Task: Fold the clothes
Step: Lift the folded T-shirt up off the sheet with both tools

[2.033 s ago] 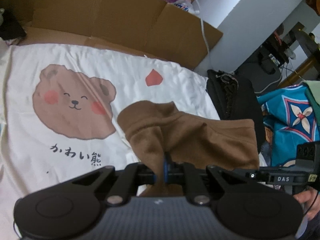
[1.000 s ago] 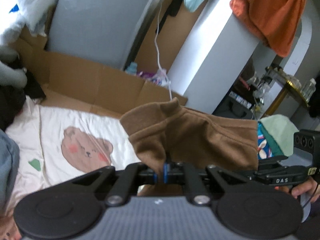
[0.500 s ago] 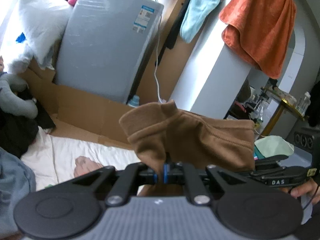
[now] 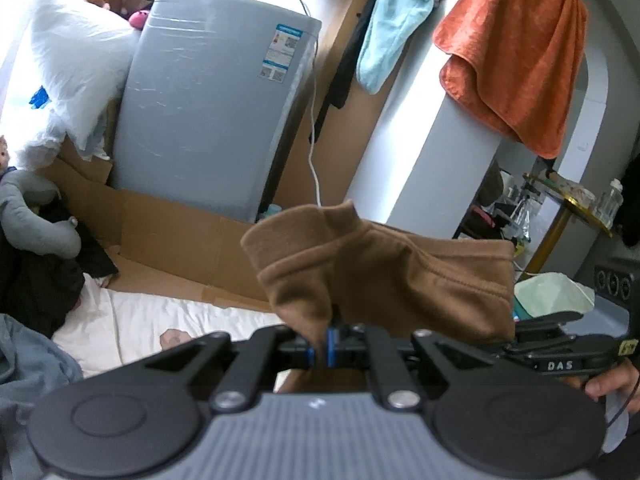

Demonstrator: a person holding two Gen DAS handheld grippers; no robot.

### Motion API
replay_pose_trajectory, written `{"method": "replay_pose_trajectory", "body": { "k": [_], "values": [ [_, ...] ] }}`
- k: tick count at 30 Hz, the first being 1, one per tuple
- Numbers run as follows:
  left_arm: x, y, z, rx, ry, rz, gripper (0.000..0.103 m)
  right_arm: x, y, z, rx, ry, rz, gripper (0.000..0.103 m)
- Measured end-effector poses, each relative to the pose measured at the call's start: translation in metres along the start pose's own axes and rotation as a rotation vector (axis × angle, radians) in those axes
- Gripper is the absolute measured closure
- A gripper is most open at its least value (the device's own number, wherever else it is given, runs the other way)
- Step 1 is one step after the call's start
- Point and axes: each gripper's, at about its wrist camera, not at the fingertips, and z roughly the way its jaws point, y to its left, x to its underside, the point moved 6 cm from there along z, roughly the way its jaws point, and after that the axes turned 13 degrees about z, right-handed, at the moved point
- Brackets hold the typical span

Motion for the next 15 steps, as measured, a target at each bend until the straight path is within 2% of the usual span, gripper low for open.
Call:
{"method": "replay_pose_trajectory", "body": {
  "k": [7,15],
  "values": [
    [-0.005,-0.010,0.020,0.042,0.018,-0.008,0.097,0.002,-0.012,-0.009,0.021,-0.017,0.024,0.087],
    [-0.026,-0.041,0.048,0.110,0.012,0.028,0.097,0.000,-0.041,-0.034,0.063,-0.063,0.071,0.087]
  ]
}}
